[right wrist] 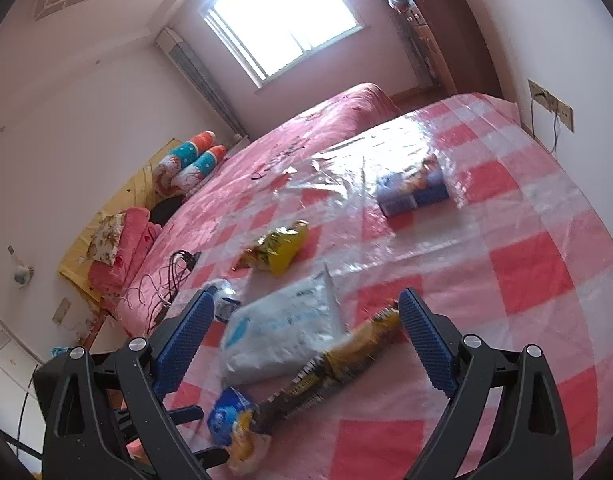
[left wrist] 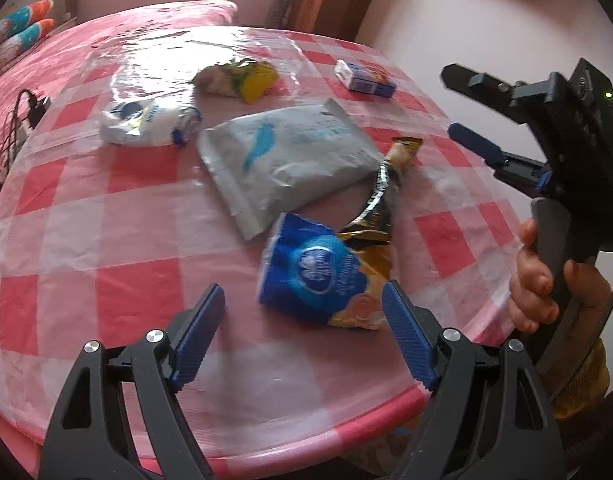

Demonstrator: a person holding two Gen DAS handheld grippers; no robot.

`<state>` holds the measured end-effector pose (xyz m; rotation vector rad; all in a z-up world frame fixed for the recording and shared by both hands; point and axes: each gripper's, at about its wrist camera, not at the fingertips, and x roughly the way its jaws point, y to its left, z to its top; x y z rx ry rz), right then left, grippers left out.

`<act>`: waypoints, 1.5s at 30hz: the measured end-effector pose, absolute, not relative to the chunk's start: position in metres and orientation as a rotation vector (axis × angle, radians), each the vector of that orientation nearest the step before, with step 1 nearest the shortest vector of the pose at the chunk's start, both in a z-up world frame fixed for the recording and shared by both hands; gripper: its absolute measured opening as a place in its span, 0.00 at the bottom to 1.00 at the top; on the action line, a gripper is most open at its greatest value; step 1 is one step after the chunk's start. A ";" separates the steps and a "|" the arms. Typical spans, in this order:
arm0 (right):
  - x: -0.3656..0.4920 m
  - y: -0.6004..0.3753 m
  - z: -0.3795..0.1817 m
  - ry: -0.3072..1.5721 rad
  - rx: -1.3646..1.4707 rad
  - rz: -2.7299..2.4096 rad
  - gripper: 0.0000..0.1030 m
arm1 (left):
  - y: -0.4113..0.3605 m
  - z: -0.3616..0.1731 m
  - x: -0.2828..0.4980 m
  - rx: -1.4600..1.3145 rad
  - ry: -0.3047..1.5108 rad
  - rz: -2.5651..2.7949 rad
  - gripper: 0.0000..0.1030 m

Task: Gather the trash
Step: 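Move the left gripper to the blue Vinda tissue pack and grasp it, then grasp the gold coffee stick with the right gripper while the left gripper lifts the tissue pack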

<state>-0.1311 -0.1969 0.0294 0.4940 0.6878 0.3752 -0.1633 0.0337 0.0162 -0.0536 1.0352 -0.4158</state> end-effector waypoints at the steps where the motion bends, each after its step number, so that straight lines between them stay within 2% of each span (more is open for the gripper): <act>1: -0.132 -0.198 0.027 0.696 0.492 0.373 0.90 | 0.032 0.016 -0.163 -0.046 1.035 -0.420 0.79; 9: -0.127 -0.194 0.013 0.774 0.460 0.370 0.90 | 0.012 0.015 -0.163 0.049 1.019 -0.450 0.79; 14: -0.122 -0.182 0.005 0.833 0.410 0.399 0.90 | 0.005 0.013 -0.161 0.098 1.003 -0.463 0.84; 21: -0.118 -0.169 -0.003 0.879 0.359 0.402 0.90 | -0.002 0.009 -0.159 0.172 0.971 -0.439 0.84; 27: -0.116 -0.159 -0.004 0.888 0.307 0.402 0.89 | -0.006 0.007 -0.157 0.201 0.928 -0.400 0.75; 39: -0.112 -0.151 -0.005 0.884 0.217 0.341 0.63 | 0.005 0.010 -0.159 0.147 0.901 -0.392 0.65; 45: -0.110 -0.149 -0.006 0.882 0.199 0.334 0.57 | 0.012 0.011 -0.161 0.100 0.896 -0.403 0.60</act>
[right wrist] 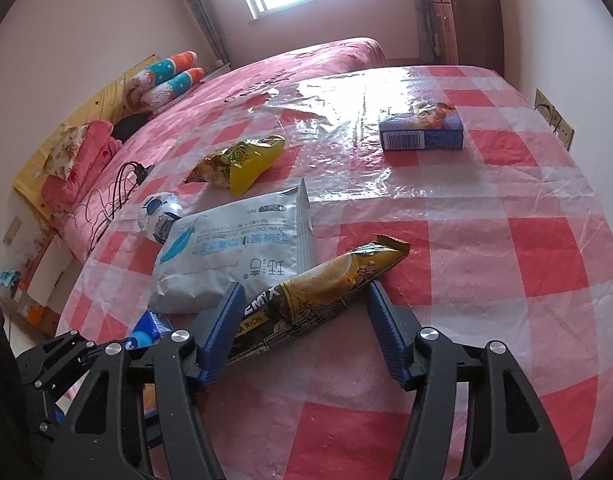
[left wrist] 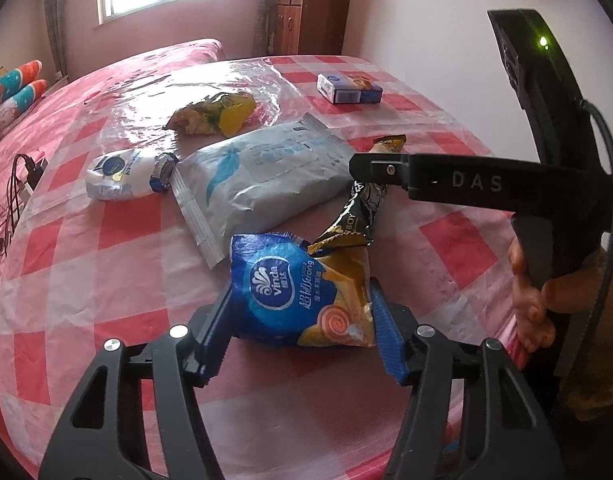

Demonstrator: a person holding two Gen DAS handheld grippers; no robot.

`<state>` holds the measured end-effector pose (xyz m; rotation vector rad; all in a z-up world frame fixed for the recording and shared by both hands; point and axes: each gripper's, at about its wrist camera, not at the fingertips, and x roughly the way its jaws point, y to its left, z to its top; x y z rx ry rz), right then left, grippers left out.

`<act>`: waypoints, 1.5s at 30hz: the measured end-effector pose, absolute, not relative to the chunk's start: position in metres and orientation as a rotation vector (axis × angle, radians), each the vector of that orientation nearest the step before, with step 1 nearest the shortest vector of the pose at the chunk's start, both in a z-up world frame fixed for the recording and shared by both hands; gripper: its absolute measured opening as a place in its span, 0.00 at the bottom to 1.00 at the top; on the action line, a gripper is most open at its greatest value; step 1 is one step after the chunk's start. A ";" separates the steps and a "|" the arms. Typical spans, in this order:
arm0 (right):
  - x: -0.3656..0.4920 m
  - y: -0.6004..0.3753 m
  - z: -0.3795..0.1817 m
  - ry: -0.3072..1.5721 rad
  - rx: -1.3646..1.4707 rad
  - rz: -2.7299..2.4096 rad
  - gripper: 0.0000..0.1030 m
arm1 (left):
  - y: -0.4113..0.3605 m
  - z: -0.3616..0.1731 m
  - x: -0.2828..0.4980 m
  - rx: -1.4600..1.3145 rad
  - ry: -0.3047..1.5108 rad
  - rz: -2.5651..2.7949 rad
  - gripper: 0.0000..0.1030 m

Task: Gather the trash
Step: 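Grasp the gold coffee stick with the right gripper while the left gripper lifts the tissue pack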

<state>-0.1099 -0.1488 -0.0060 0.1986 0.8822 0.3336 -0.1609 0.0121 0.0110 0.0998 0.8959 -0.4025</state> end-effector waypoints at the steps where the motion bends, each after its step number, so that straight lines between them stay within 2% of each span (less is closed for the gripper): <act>1: -0.109 -0.149 -0.006 0.883 0.197 0.334 0.53 | 0.014 0.011 -0.161 0.089 0.895 -0.405 0.60; 7: -0.107 -0.146 -0.006 0.887 0.177 0.337 0.43 | 0.025 0.012 -0.161 0.031 0.891 -0.422 0.56; 8: -0.107 -0.146 -0.007 0.889 0.176 0.342 0.39 | 0.027 0.012 -0.161 0.022 0.889 -0.420 0.54; 20: -0.108 -0.144 -0.005 0.875 0.167 0.342 0.34 | 0.065 0.019 -0.158 -0.093 0.852 -0.387 0.53; 21: -0.108 -0.145 -0.004 0.870 0.170 0.332 0.19 | 0.068 0.020 -0.157 -0.100 0.849 -0.384 0.53; 22: -0.108 -0.145 -0.004 0.867 0.173 0.333 0.15 | 0.071 0.020 -0.158 -0.108 0.844 -0.382 0.53; 30: -0.106 -0.146 -0.004 0.882 0.192 0.275 0.15 | 0.092 0.022 -0.159 -0.152 0.823 -0.368 0.53; 32: -0.105 -0.147 -0.003 0.896 0.199 0.259 0.27 | 0.097 0.023 -0.160 -0.161 0.817 -0.367 0.53; 34: -0.102 -0.147 -0.002 0.896 0.206 0.230 0.65 | 0.103 0.023 -0.161 -0.172 0.811 -0.364 0.53; 35: -0.100 -0.147 -0.001 0.894 0.208 0.222 0.67 | 0.105 0.023 -0.161 -0.175 0.809 -0.364 0.53; 42: -0.076 -0.141 -0.003 0.913 0.220 0.175 0.68 | 0.121 0.021 -0.162 -0.202 0.799 -0.358 0.53; 44: -0.072 -0.140 -0.004 0.905 0.216 0.149 0.53 | 0.124 0.022 -0.162 -0.206 0.797 -0.359 0.53; 45: -0.071 -0.140 -0.004 0.901 0.205 0.135 0.38 | 0.125 0.022 -0.162 -0.209 0.796 -0.359 0.53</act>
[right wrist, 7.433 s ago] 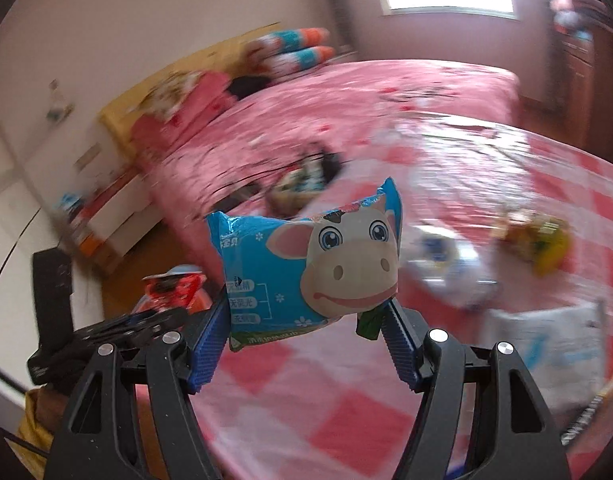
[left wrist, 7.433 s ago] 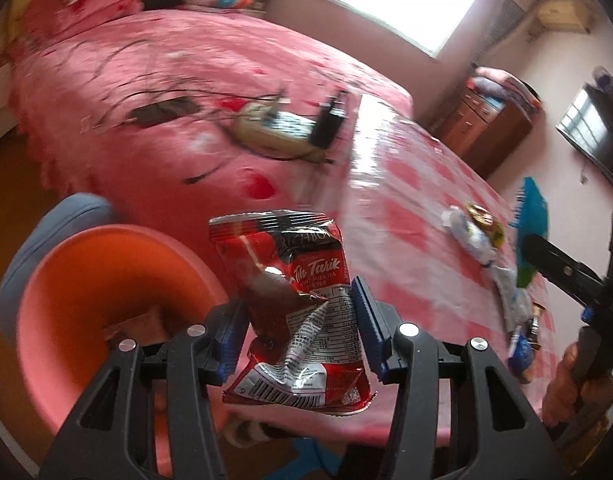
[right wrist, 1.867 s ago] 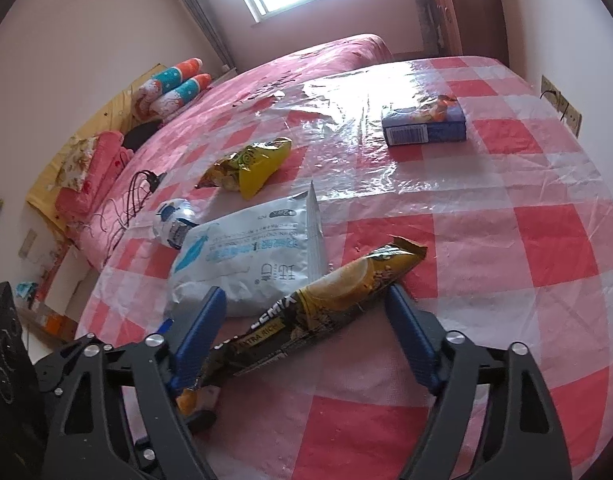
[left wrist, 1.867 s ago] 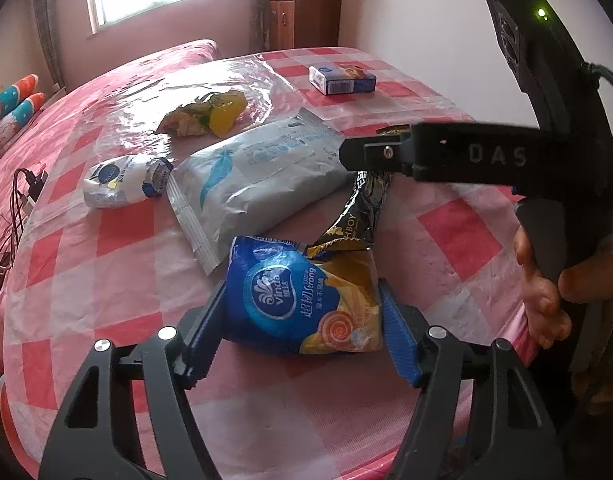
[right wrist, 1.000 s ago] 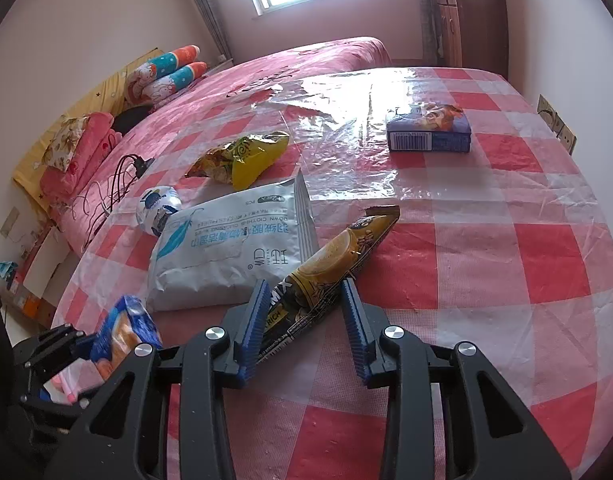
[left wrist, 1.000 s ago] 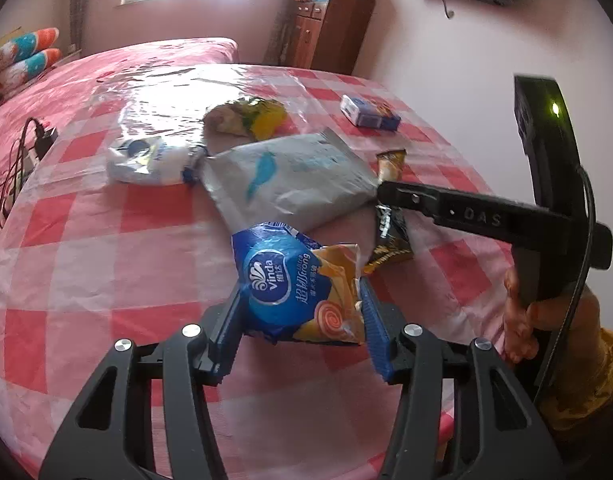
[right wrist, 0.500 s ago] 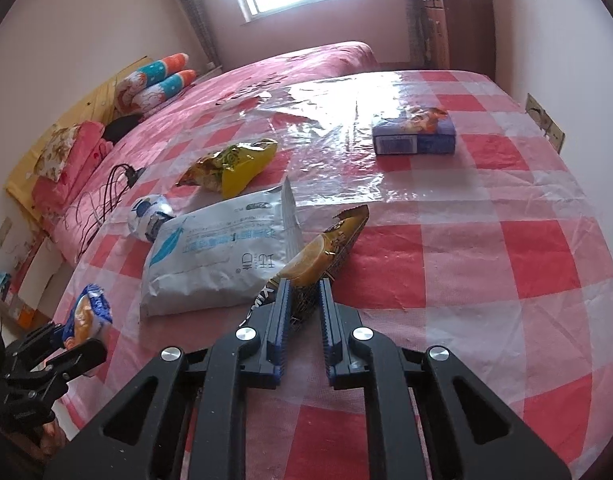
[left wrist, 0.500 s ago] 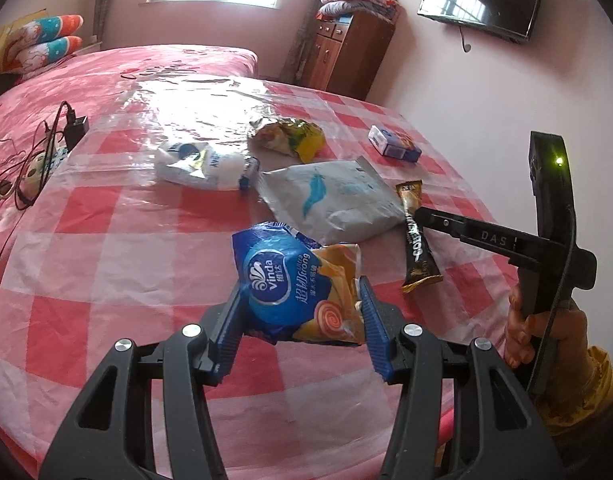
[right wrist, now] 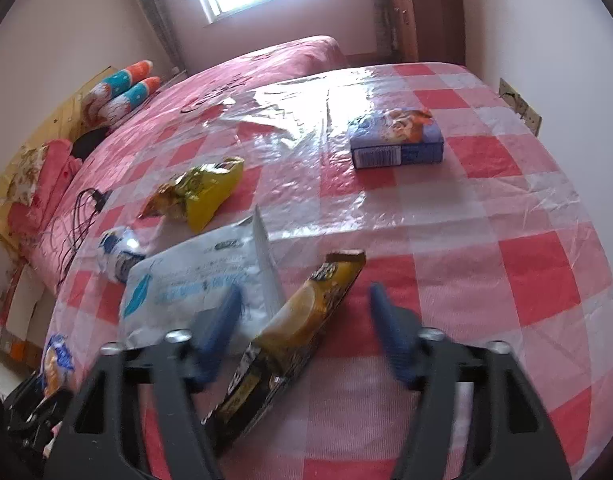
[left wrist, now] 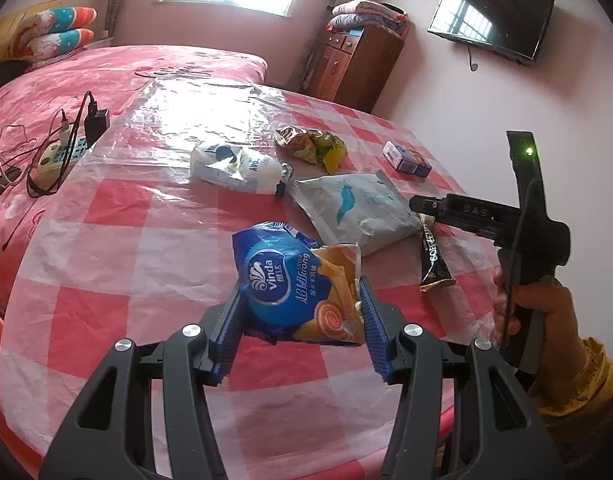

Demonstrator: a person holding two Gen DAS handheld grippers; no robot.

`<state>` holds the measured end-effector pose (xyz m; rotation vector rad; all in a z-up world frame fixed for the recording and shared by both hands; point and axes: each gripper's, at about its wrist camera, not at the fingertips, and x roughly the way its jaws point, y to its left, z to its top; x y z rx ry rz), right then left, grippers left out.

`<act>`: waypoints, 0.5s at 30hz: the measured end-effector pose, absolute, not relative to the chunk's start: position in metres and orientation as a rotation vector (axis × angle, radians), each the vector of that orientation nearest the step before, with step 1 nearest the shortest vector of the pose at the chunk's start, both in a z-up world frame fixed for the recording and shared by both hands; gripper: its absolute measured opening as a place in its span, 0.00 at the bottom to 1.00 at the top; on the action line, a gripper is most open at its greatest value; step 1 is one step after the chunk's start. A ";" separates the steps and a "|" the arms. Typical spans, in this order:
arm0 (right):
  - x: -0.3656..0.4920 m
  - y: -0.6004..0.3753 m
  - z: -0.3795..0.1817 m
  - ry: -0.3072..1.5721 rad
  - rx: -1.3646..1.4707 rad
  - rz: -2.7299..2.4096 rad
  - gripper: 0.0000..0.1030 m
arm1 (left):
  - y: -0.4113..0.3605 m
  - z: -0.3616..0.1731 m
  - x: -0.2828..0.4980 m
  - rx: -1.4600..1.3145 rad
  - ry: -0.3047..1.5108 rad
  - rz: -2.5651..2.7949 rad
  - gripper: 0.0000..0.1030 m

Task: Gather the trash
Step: 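Grasp the gold coffee stick with the right gripper while the left gripper lifts the tissue pack, then carry both items to the orange bucket and release them inside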

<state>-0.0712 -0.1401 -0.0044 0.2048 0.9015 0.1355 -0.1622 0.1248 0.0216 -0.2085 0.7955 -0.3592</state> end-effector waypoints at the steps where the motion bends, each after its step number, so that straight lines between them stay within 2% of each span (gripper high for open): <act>1: -0.071 -0.139 -0.005 0.894 0.188 0.134 0.35 | 0.127 0.022 -0.162 -0.212 0.794 -0.359 0.53; 7: -0.077 -0.138 -0.003 0.869 0.173 0.139 0.26 | 0.137 0.020 -0.161 -0.236 0.792 -0.355 0.53; 15: -0.094 -0.126 0.017 0.793 0.168 0.195 0.22 | 0.152 0.023 -0.163 -0.259 0.776 -0.357 0.53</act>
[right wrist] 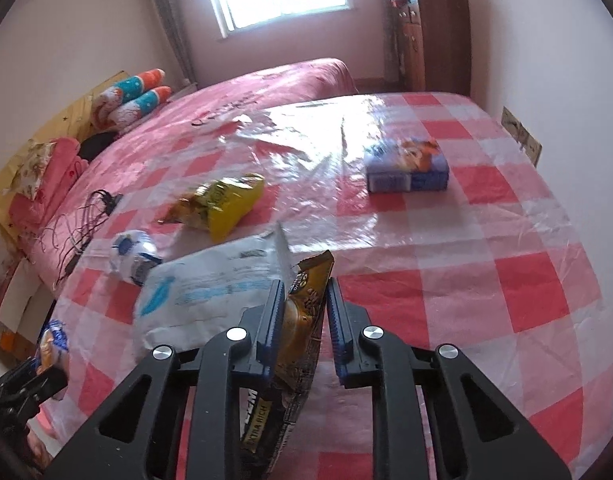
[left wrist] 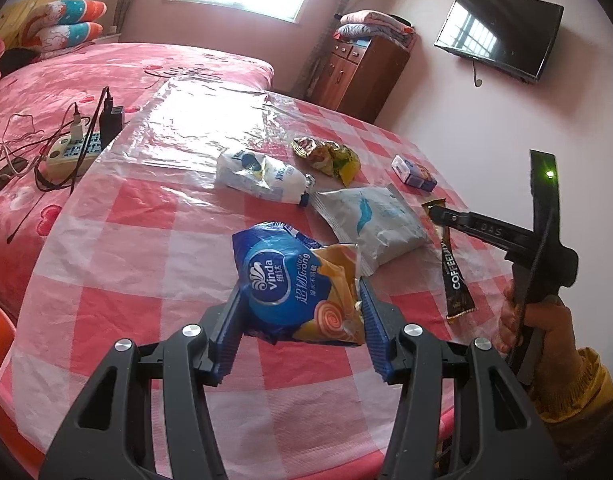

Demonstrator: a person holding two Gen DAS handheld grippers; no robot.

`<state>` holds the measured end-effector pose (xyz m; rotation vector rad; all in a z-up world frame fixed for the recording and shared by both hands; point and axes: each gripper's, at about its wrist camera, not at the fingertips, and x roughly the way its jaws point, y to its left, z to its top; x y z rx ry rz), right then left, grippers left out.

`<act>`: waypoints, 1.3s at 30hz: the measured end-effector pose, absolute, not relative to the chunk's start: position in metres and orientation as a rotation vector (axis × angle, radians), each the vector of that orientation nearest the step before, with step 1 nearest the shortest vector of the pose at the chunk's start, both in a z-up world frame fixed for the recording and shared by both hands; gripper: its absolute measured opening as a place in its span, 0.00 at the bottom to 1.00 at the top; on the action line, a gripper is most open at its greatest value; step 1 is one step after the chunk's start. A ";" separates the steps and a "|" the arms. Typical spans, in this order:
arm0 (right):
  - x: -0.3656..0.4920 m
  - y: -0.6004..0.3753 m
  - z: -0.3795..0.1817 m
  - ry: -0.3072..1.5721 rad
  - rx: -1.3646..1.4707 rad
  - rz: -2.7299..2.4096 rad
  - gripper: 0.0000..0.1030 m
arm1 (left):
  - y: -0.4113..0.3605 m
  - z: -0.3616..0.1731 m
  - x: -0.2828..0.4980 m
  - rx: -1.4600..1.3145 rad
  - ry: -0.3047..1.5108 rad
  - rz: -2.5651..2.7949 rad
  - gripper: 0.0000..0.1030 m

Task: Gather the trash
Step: 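Carry both items to the orange bucket and release them inside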

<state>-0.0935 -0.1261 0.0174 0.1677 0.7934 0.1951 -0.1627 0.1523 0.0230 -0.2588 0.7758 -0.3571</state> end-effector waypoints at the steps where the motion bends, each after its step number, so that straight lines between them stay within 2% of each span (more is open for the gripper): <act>1: -0.095 -0.124 0.021 0.785 0.164 0.200 0.21 | 0.155 0.024 -0.163 -0.261 0.772 -0.358 0.53; 11: -0.115 -0.092 0.063 0.694 0.146 0.293 0.21 | 0.176 0.032 -0.170 -0.287 0.736 -0.346 0.53; 21: -0.119 -0.015 0.086 0.723 0.159 0.531 0.21 | 0.210 0.037 -0.184 -0.321 0.697 -0.282 0.53; 39: -0.142 0.184 0.092 0.754 0.071 0.930 0.21 | 0.361 0.016 -0.254 -0.439 0.662 0.146 0.54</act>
